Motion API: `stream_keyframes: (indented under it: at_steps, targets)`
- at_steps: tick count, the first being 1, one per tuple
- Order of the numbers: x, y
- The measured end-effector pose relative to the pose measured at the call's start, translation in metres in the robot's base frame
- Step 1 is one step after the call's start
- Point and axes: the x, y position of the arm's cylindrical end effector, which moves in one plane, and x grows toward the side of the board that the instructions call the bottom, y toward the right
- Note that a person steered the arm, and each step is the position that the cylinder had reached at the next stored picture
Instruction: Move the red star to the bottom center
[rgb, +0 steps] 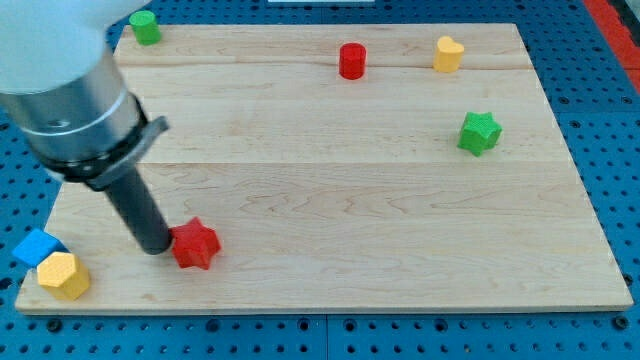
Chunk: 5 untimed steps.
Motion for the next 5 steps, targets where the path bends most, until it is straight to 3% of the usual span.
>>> stream_keyframes:
  at_steps: [2,4,5]
  targets:
    - [0.0,0.067]
    - [-0.032,0.079]
    - [-0.021,0.083]
